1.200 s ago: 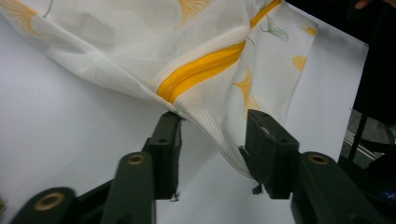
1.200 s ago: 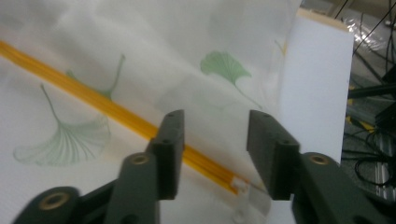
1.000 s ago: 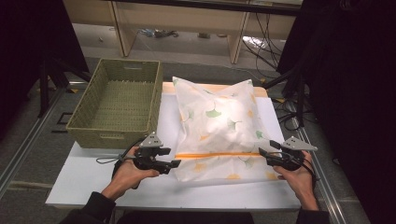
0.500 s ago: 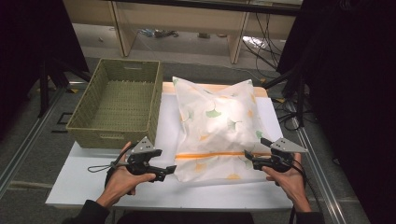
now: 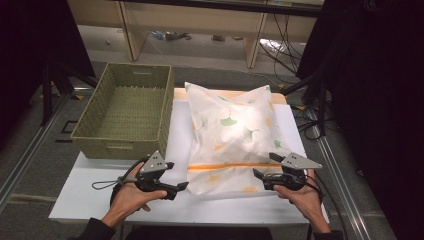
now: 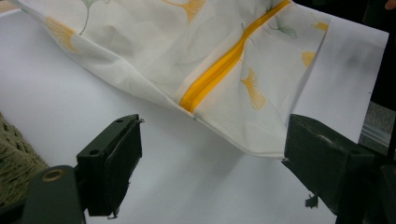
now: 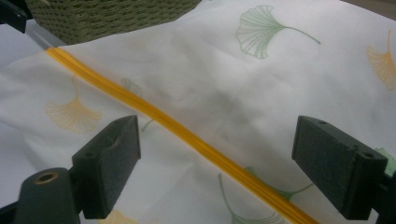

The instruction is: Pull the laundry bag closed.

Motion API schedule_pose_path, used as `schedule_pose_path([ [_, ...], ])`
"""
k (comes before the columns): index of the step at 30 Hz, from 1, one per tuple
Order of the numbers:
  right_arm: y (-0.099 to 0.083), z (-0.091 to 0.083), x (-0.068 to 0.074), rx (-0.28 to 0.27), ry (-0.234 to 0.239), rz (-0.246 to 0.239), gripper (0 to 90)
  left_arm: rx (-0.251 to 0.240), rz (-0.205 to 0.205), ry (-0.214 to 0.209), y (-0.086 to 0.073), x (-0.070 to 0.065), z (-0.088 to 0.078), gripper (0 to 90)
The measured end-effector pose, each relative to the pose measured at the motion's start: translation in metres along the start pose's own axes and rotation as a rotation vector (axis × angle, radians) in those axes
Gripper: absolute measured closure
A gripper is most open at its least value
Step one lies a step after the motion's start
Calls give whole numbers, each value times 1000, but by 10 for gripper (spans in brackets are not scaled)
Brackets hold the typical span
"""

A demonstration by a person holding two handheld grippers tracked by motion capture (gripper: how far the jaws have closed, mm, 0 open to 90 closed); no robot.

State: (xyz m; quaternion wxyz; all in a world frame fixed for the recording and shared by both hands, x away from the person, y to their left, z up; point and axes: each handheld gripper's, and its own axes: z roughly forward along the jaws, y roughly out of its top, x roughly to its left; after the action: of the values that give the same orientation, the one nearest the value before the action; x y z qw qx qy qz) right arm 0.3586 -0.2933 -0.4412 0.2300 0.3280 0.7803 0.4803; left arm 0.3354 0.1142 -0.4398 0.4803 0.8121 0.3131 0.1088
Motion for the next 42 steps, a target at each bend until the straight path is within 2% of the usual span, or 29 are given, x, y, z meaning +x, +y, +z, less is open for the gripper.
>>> schedule_pose_path([
  [1,0,0,2,-7,0,-5,161,9,7,2,0,-1,-1,187],
  [2,-1,-2,5,5,6,14,162,-6,2,-1,-2,-2,-1,187],
  [3,-1,-2,5,1,-1,-13,162,9,10,7,-1,-3,-3,187],
  [4,-1,-2,7,1,15,-25,162,-3,15,0,-3,-3,-4,187],
  [5,-2,-2,7,-16,21,-46,162,-1,18,11,-3,-4,-5,187],
  [6,-1,-2,5,-21,25,-90,162,-5,16,9,-4,-5,-6,187],
  [7,-2,-3,8,-21,27,-70,162,-7,14,16,-5,-5,-8,187],
  [8,-3,-5,10,10,51,-41,162,-13,17,15,-6,-5,-9,187],
  [10,-4,-5,9,2,53,-103,162,-13,15,19,-7,-7,-11,187],
  [11,-6,-7,16,24,47,-6,163,-11,21,22,-8,-7,-13,187],
  [12,-8,-8,19,26,30,18,164,-18,20,22,-8,-8,-13,188],
  [13,-9,-7,18,24,35,-5,164,-15,28,30,-8,-9,-14,188],
  [14,-10,-9,18,24,25,-8,165,-27,17,23,-9,-10,-14,188],
  [17,-14,-13,21,28,18,-7,166,-20,25,33,-10,-12,-16,188],
  [19,-17,-16,22,48,40,-13,168,-20,24,32,-11,-13,-16,188],
  [20,-19,-19,22,40,4,-27,168,-20,25,34,-12,-14,-17,187],
  [21,-21,-21,24,43,0,-15,168,-14,19,36,-13,-15,-17,187],
  [23,-24,-26,23,36,-2,-25,167,-19,19,32,-13,-16,-17,187],
  [24,-26,-28,24,27,5,-15,166,-22,18,31,-13,-17,-18,187],
  [25,-27,-31,24,43,26,-2,165,-23,12,32,-13,-18,-18,187],
  [27,-30,-36,23,20,-19,-25,165,-29,7,34,-13,-20,-18,187],
  [30,-33,-42,24,24,-29,-12,165,-27,15,28,-14,-22,-18,187],
  [32,-34,-43,23,23,-30,-13,165,-26,9,29,-15,-22,-17,187],
  [35,-35,-43,23,26,-37,-33,165,-12,25,32,-16,-23,-16,187],
  [36,-35,-42,24,30,-35,-22,166,-12,26,32,-16,-23,-16,187],
  [42,-35,-41,23,23,-28,-24,165,-19,17,32,-16,-21,-16,187],
])
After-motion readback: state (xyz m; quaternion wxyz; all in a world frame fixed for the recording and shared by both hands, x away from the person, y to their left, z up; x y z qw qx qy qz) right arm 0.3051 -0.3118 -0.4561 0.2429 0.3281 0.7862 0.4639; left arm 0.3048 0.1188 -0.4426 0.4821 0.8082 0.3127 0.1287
